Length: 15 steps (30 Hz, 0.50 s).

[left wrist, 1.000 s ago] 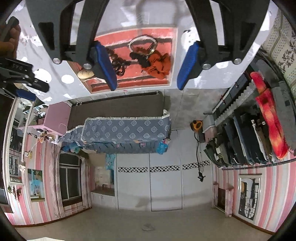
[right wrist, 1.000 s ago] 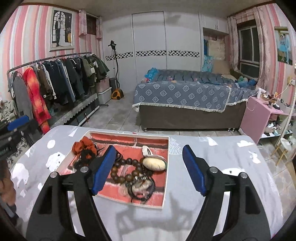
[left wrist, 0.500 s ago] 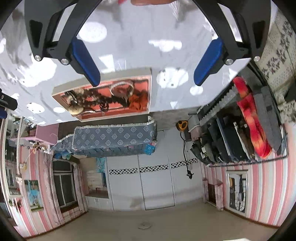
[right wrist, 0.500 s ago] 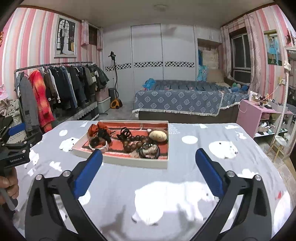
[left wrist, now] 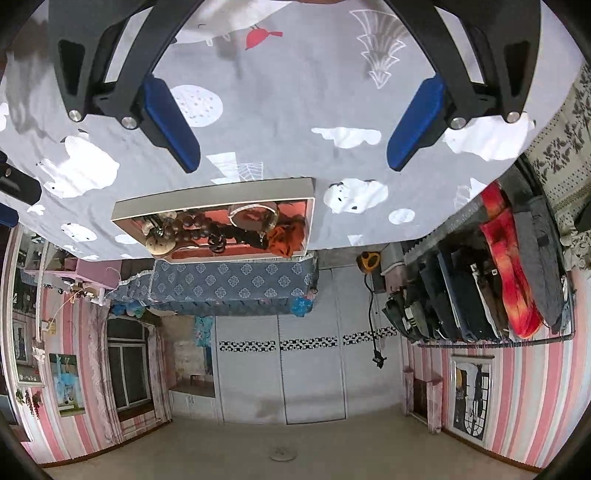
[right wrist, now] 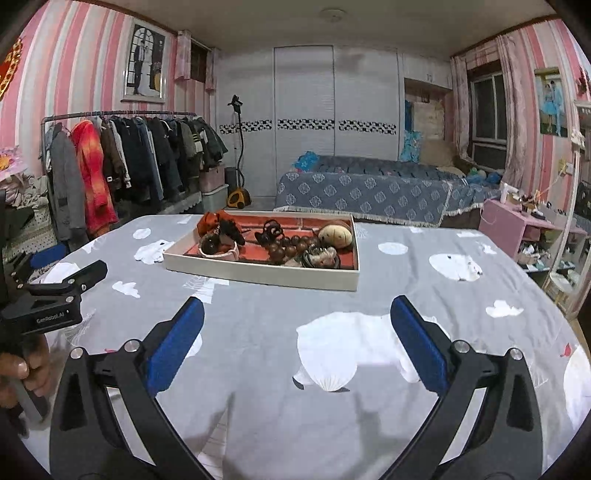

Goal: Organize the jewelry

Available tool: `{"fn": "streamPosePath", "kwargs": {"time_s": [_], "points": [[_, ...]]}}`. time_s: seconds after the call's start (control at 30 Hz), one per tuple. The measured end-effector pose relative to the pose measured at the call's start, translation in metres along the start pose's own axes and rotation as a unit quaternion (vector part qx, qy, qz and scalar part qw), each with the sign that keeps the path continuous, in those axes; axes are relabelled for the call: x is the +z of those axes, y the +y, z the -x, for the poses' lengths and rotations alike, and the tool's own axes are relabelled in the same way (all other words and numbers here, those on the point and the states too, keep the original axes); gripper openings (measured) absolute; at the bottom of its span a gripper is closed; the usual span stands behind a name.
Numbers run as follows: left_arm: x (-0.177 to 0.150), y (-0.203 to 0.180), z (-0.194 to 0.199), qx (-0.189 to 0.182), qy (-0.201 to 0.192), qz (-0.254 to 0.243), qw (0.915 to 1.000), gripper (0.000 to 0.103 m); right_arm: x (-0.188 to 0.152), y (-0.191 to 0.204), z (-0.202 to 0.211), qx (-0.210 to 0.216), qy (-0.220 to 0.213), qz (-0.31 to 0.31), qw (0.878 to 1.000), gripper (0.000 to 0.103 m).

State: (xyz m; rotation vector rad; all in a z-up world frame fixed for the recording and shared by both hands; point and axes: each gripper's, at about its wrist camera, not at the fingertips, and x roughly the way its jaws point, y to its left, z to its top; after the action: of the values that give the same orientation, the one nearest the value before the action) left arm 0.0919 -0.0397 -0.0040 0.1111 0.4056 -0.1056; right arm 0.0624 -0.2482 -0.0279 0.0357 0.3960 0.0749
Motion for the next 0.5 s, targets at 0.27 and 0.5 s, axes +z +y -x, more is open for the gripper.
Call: {"fn": "streamPosePath", "kwargs": {"time_s": [0.27, 0.5], "points": [[-0.011, -0.007, -0.008, 0.017, 0.004, -0.007, 0.9998, 0.099, -0.021, 0.002, -0.012, -0.018, 0.013, 0.004, 1.0, 0.098], [-0.012, -0.005, -0.006, 0.024, -0.004, 0.0, 0.9997, 0.099, -0.022, -0.001, -0.007, -0.022, 0.0, -0.007, 1.0, 0.098]]}}
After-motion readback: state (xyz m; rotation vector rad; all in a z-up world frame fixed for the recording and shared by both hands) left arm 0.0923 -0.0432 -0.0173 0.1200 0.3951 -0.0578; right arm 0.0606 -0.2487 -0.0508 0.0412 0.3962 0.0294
